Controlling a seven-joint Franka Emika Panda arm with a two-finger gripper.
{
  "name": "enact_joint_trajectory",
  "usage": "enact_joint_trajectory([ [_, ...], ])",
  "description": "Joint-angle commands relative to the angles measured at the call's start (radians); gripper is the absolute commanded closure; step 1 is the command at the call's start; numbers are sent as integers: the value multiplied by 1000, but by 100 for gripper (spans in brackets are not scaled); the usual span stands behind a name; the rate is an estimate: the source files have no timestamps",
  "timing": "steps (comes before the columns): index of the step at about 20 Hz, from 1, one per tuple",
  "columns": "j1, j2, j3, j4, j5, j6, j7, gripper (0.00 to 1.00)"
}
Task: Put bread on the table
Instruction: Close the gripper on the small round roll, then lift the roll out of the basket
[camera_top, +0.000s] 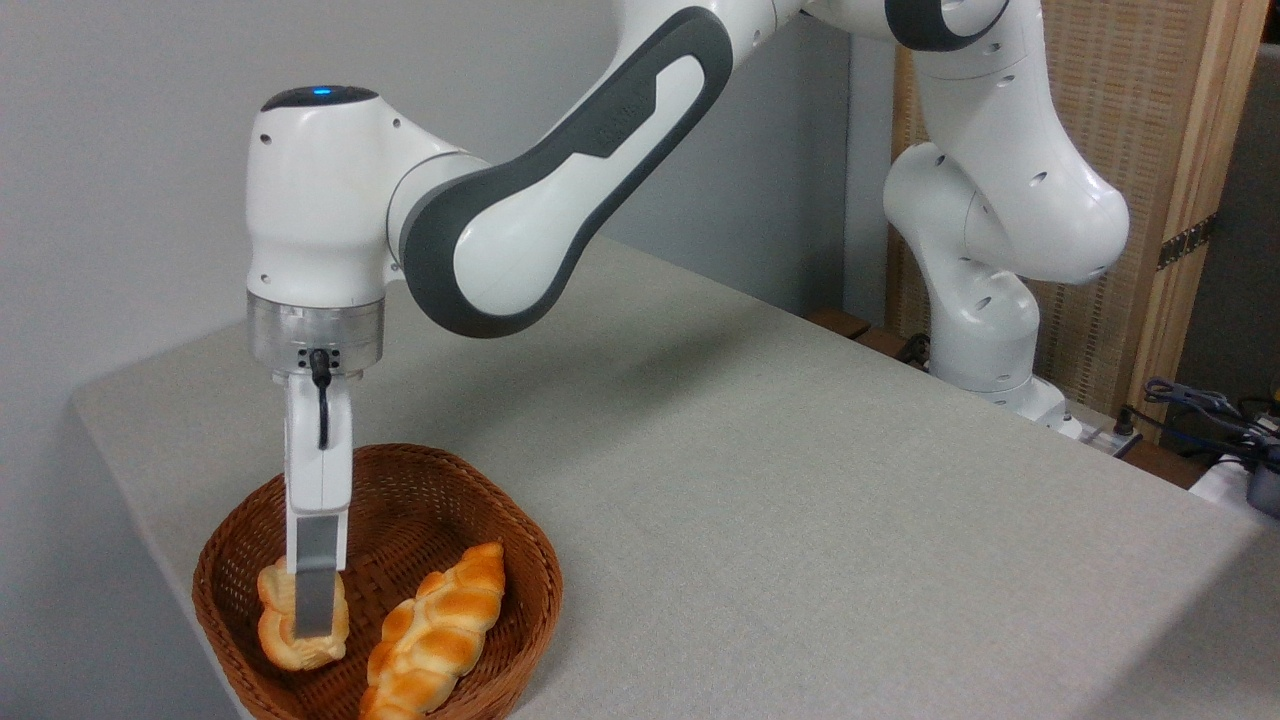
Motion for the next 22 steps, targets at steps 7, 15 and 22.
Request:
enact_joint_trajectory([
  [7,4,-87,-15,0,-34,-178,-6,46],
  [15,13,-190,20,-1,-91,-343,-1,43],
  [22,13,-288,112,-9,-212,-517,-3,40],
])
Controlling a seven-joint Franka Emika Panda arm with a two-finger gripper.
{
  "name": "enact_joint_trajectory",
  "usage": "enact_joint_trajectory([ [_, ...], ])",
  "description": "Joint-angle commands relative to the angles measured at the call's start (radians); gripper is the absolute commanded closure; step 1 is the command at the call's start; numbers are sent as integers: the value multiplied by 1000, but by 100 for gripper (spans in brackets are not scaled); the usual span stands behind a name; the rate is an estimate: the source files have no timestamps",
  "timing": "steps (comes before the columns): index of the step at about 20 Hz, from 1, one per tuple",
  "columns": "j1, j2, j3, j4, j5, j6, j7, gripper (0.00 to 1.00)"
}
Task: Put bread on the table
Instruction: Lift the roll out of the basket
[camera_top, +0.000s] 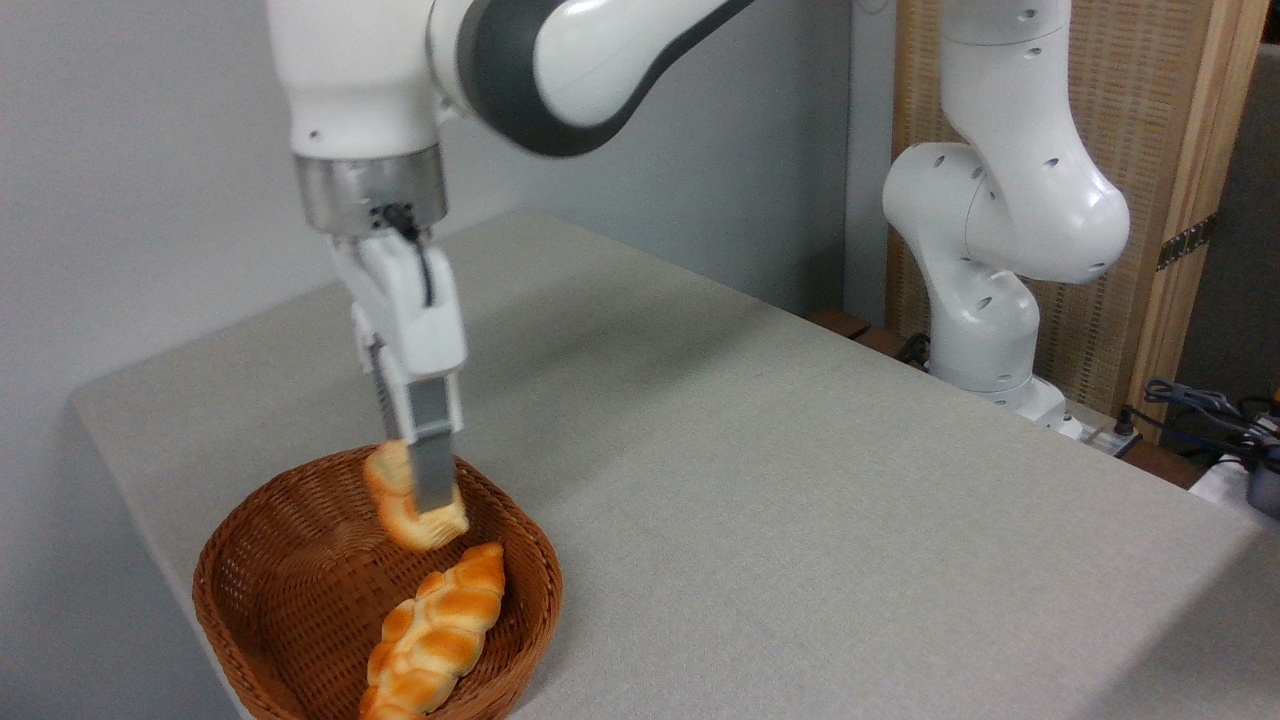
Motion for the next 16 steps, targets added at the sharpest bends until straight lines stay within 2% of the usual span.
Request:
enact_joint_trajectory([
  [1,-4,-75,66,-21,-91,-120,1,39],
  [3,-4,-89,72,-32,-112,-178,-8,28],
  [6,-4,-113,72,-77,-117,-192,-53,26],
  [13,-15,-187,61,-241,-117,-190,-45,24],
  [14,-15,-187,60,-250,-117,-192,-45,20],
  [15,-17,-187,55,-262,-117,-192,-47,10],
  [16,-20,-187,53,-268,-117,-192,-48,7],
])
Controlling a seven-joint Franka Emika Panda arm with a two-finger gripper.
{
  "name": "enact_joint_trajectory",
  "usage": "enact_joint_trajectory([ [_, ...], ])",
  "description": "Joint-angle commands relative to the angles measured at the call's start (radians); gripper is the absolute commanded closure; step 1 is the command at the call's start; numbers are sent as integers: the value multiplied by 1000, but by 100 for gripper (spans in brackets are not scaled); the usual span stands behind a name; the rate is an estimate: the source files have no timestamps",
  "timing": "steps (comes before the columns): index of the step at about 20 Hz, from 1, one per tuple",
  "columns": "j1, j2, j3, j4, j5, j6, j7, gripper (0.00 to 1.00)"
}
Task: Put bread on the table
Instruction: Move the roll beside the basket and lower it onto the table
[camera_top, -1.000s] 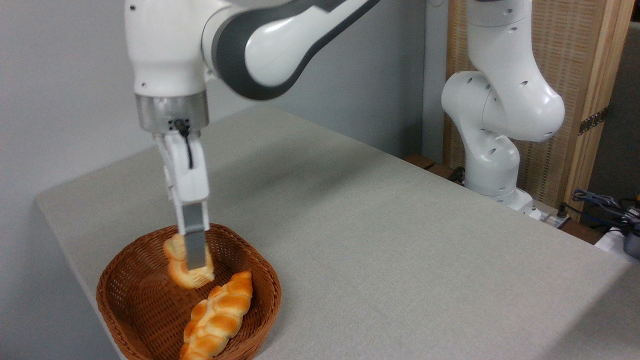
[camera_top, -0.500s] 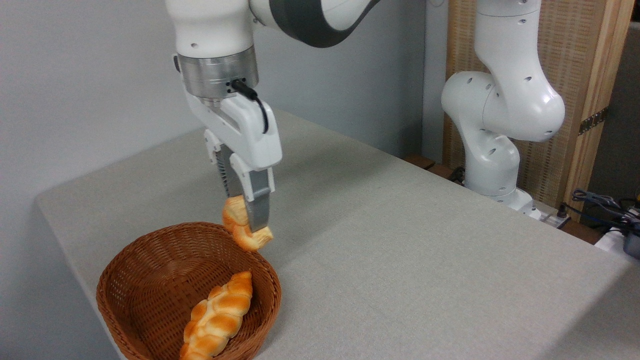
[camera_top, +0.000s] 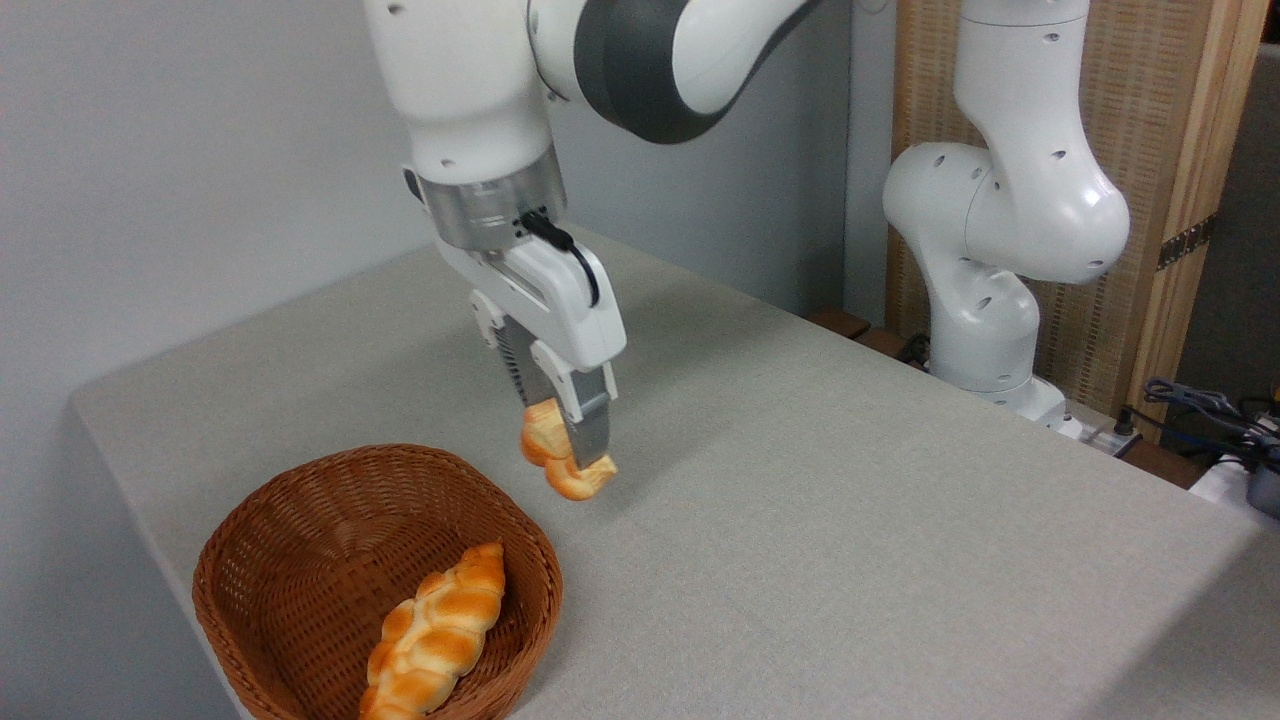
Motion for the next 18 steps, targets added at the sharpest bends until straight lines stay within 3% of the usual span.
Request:
enact_joint_trajectory([
  [1,-27,-46,-3,-85,-18,-3,-11,2],
  [10,-98,4,-3,-114,-18,-2,-14,0],
  [18,-99,7,-3,-108,-15,-2,-14,0],
])
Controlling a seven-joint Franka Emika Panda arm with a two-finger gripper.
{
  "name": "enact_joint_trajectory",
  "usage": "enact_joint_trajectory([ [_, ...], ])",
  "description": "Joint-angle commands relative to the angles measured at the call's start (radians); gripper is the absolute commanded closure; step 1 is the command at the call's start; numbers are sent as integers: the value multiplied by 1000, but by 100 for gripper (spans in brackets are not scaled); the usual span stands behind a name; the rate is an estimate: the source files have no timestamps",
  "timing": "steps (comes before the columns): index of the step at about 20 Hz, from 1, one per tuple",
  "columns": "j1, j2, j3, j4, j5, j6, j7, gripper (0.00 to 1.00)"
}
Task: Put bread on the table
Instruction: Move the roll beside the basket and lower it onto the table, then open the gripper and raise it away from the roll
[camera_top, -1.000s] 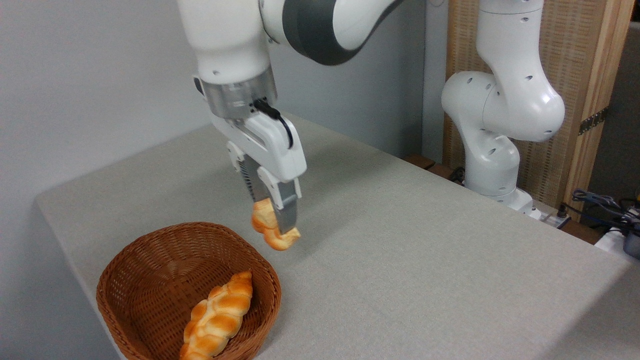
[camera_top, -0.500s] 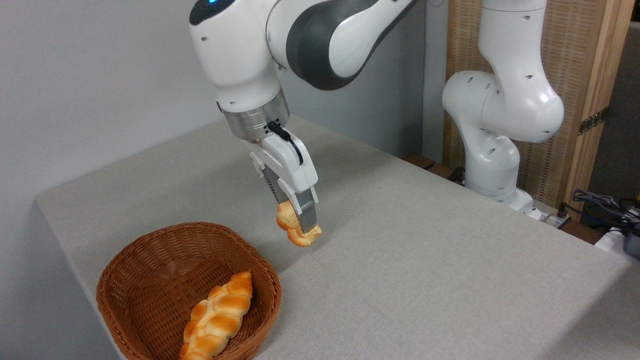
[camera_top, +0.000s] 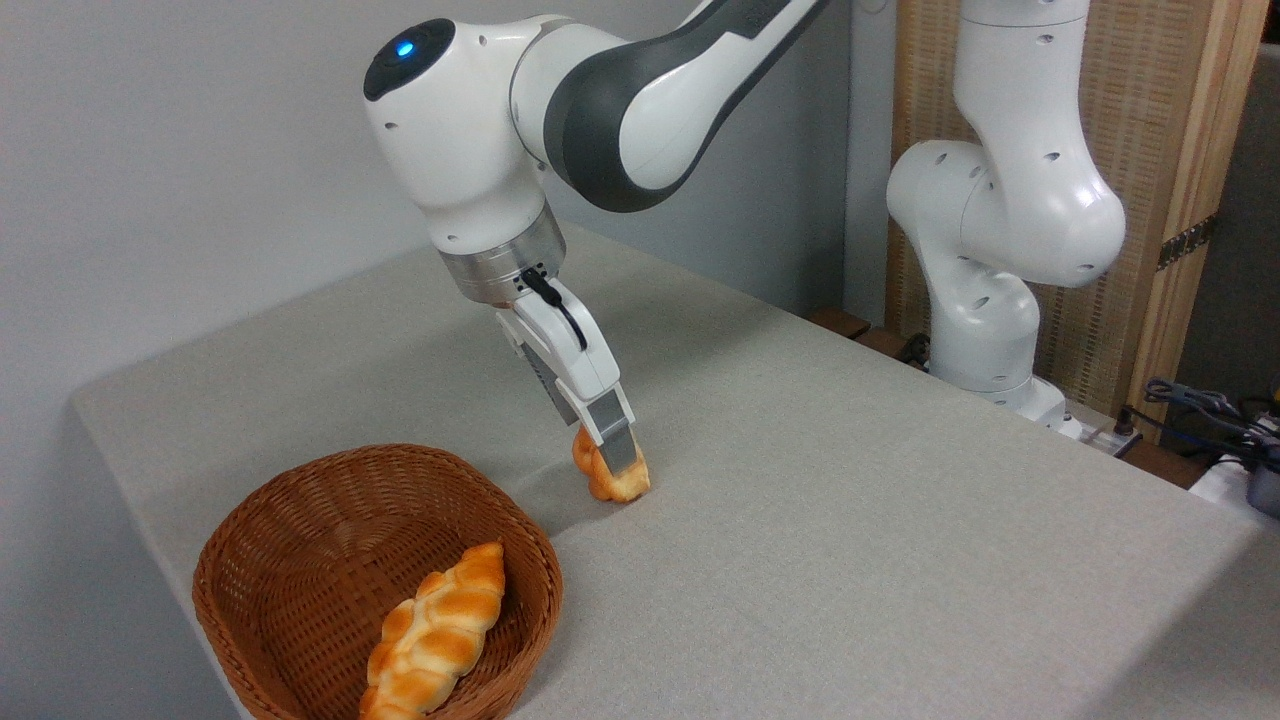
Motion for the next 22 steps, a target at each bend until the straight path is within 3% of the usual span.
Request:
enact_joint_trajectory([
  [1,-4,-12,8,12,-9,0,-10,0],
  [10,30,-12,51,163,-14,3,-7,0],
  [14,30,-8,81,198,-15,22,-2,0],
  [22,30,-6,81,200,-14,42,-2,0],
])
